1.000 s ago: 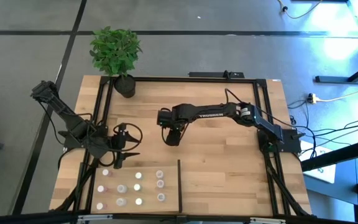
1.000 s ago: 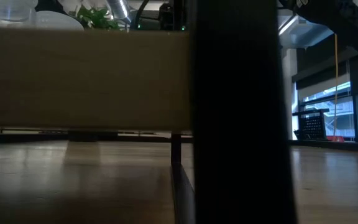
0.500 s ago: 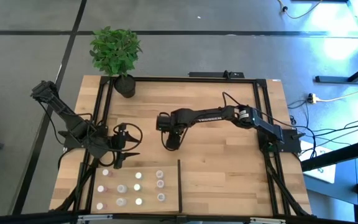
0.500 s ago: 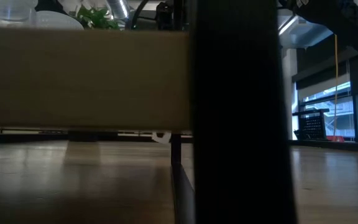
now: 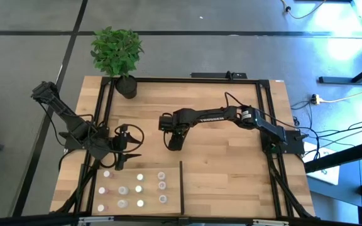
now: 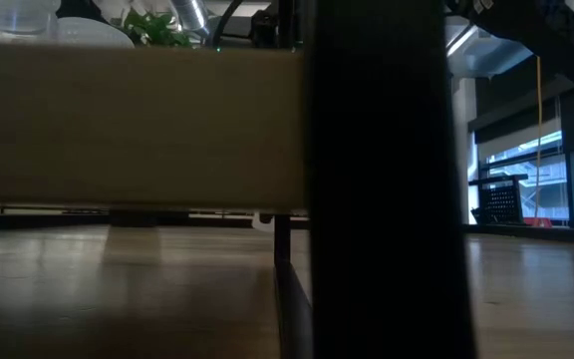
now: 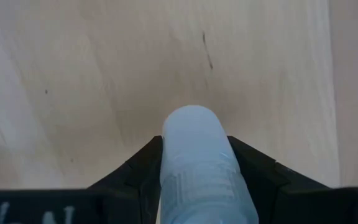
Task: Pick and place medicine bottles onto shelf by color
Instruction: Put the white pill bottle on the shelf aligned with the other white pill bottles
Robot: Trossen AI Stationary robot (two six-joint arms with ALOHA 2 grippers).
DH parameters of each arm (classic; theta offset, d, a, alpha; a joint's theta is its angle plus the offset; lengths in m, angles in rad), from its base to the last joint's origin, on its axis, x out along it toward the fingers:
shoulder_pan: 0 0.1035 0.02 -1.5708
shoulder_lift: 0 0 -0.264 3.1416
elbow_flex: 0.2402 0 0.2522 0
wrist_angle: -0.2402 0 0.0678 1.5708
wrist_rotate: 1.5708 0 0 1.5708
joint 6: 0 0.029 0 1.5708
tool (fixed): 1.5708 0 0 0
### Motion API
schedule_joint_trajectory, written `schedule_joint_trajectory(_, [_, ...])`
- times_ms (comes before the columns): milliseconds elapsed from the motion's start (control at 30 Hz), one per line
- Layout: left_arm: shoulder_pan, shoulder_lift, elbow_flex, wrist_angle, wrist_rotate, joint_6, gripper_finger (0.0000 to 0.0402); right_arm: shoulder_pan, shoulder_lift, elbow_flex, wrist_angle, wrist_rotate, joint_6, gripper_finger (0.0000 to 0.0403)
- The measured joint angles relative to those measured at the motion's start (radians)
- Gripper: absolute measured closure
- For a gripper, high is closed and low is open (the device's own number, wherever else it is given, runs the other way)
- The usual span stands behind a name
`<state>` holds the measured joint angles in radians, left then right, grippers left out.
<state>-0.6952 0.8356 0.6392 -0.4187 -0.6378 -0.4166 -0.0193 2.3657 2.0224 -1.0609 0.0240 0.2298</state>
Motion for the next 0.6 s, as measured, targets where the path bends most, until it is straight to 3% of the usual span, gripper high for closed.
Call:
schedule_joint_trajectory(467, [0.000,0.000,0.000,0.000,0.000,0.000,0.0176,0.001,0.000,0.000,-0.026,-0.001,0.022,0.0242])
schedule_joint_trajectory(600, [0.000,0.000,0.000,0.000,0.000,0.000,0.0176,0.001,0.000,0.000,-0.026,-0.047,0.022,0.0233])
